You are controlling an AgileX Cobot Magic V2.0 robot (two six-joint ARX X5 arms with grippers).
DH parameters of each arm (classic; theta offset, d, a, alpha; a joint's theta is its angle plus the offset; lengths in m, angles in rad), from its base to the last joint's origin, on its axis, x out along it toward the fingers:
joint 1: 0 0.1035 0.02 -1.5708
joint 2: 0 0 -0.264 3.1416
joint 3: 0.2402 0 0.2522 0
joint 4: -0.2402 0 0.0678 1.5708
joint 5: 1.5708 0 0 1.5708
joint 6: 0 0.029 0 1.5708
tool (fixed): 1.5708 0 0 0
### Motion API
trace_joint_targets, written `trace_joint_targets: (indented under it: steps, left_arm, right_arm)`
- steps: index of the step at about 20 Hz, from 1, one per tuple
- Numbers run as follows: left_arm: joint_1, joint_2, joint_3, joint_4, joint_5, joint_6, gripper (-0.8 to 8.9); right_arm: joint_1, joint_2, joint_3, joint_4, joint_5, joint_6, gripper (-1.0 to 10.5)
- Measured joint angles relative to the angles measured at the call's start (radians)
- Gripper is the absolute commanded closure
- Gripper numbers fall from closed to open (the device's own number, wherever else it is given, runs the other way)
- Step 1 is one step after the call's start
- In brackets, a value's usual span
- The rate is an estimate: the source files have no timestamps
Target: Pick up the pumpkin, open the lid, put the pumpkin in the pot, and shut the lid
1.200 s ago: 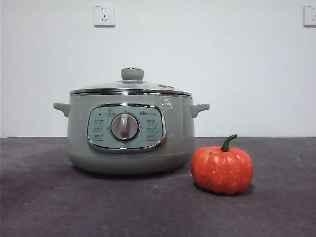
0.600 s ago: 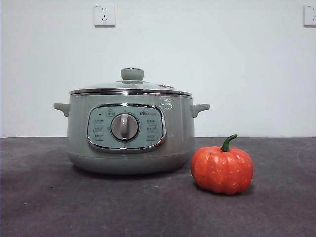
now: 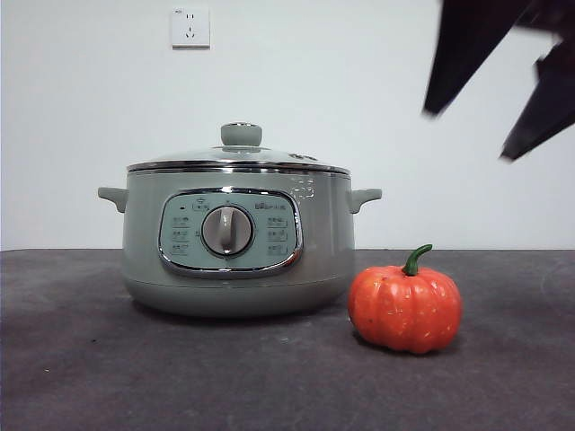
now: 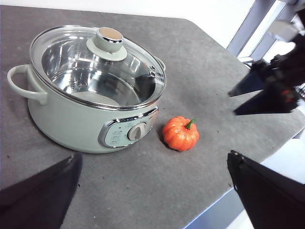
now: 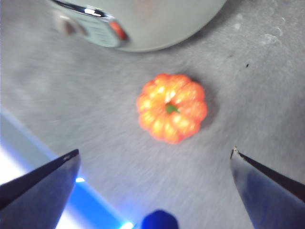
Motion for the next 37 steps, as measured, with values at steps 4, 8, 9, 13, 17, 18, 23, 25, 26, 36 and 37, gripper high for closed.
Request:
trace_joint_targets:
  steps: [4, 8, 9, 13, 17, 18, 23, 25, 26, 36, 37]
  left_arm:
    - [0.0, 0.0, 0.0, 0.0, 0.0, 0.0, 0.59]
    - [0.0, 0.0, 0.0, 0.0, 0.0, 0.0, 0.59]
    - [0.0, 0.0, 0.0, 0.0, 0.0, 0.0, 0.59]
    - [0.0, 0.0, 0.0, 0.0, 0.0, 0.0, 0.59]
    - [0.0, 0.0, 0.0, 0.0, 0.0, 0.0, 0.59]
    - [0.0, 0.0, 0.0, 0.0, 0.0, 0.0, 0.59]
    - [0.0, 0.0, 0.0, 0.0, 0.0, 0.0, 0.59]
    - [0.0, 0.0, 0.0, 0.0, 0.0, 0.0, 0.59]
    - [0.0, 0.0, 0.0, 0.0, 0.0, 0.0, 0.59]
    - [-0.004, 0.059, 0.0, 0.109, 0.0, -0.023, 0.59]
    - [-0.009, 0.08, 0.0, 0.142, 0.0, -0.03, 0.59]
  right_arm:
    - [0.046, 0.128, 0.0, 0.089, 0.029, 0.0, 2.8]
    - [0.068, 0.242, 0.0, 0.14, 0.077, -0.005, 2.8]
    - [0.068, 0.268, 0.0, 0.151, 0.077, -0.008, 2.8]
    - [0.071, 0.349, 0.0, 0.178, 0.077, -0.011, 2.8]
    - [0.084, 0.403, 0.0, 0.22, 0.077, -0.011, 2.9]
    - [0.087, 0.412, 0.0, 0.22, 0.079, -0.011, 2.9]
    - [0.088, 0.433, 0.0, 0.225, 0.108, -0.003, 6.5]
    - [0.088, 0.433, 0.0, 0.225, 0.108, 0.005, 9.7]
    - [0.088, 0.433, 0.0, 0.225, 0.106, 0.005, 9.6]
    - [0.088, 0.241, 0.0, 0.113, 0.111, 0.013, 9.6]
    - [0.088, 0.187, 0.0, 0.101, 0.111, 0.016, 9.6]
